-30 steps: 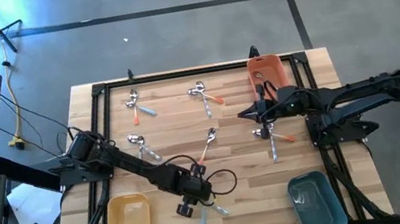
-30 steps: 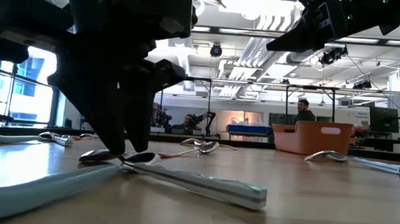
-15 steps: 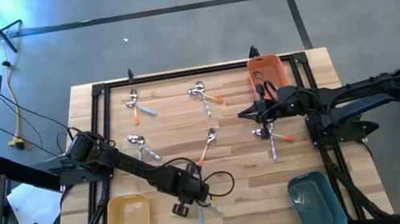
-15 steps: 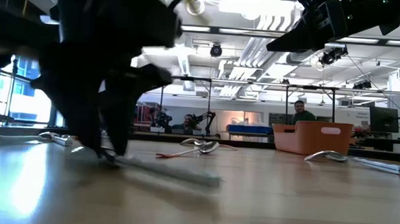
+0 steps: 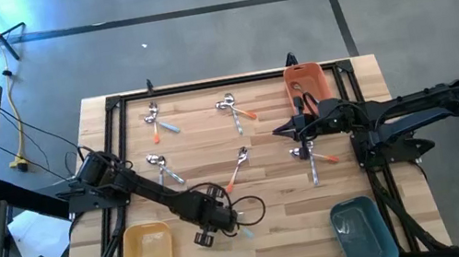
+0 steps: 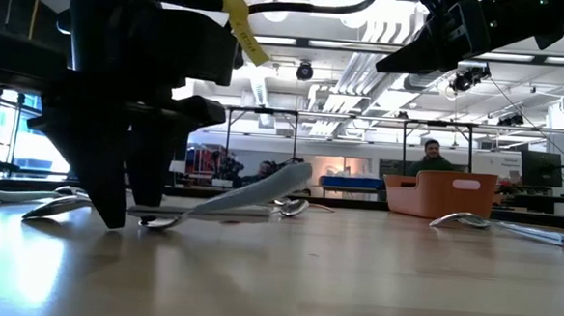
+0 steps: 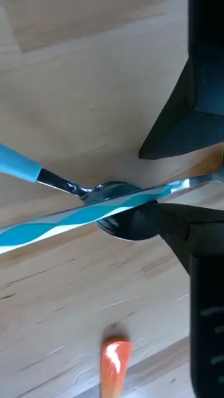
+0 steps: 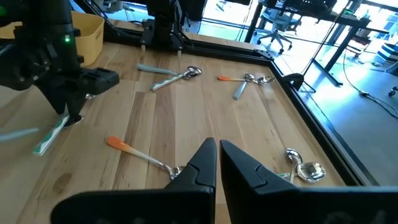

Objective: Sort silverware by color (type)
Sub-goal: Put the bottom light blue patterned spoon into the yellow bin

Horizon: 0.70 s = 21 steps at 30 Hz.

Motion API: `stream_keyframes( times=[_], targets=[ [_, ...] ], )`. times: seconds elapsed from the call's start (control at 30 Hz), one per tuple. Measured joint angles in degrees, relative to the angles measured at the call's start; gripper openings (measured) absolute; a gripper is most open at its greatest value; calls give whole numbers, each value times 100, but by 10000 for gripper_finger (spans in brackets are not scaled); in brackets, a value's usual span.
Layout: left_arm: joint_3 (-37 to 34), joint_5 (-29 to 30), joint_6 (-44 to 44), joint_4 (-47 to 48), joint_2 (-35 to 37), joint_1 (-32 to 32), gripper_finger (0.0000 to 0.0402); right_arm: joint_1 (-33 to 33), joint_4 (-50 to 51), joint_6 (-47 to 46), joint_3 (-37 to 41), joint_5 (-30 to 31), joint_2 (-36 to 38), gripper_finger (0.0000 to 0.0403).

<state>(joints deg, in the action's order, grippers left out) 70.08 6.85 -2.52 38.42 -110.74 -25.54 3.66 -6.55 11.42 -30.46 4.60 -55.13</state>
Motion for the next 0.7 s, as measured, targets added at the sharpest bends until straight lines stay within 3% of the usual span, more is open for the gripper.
stream_keyframes(
  times=[0.1, 0.37, 0.7],
  targets=[
    [0, 0, -156, 149, 2, 0, 100, 1, 0, 0, 0, -2, 0, 7],
    [211, 148, -158, 862, 4, 0, 11, 0, -9, 0, 0, -2, 0, 7],
    [1095, 304, -33, 1997, 4, -67, 11, 2, 13, -44, 0, 0, 0, 7]
  ],
)
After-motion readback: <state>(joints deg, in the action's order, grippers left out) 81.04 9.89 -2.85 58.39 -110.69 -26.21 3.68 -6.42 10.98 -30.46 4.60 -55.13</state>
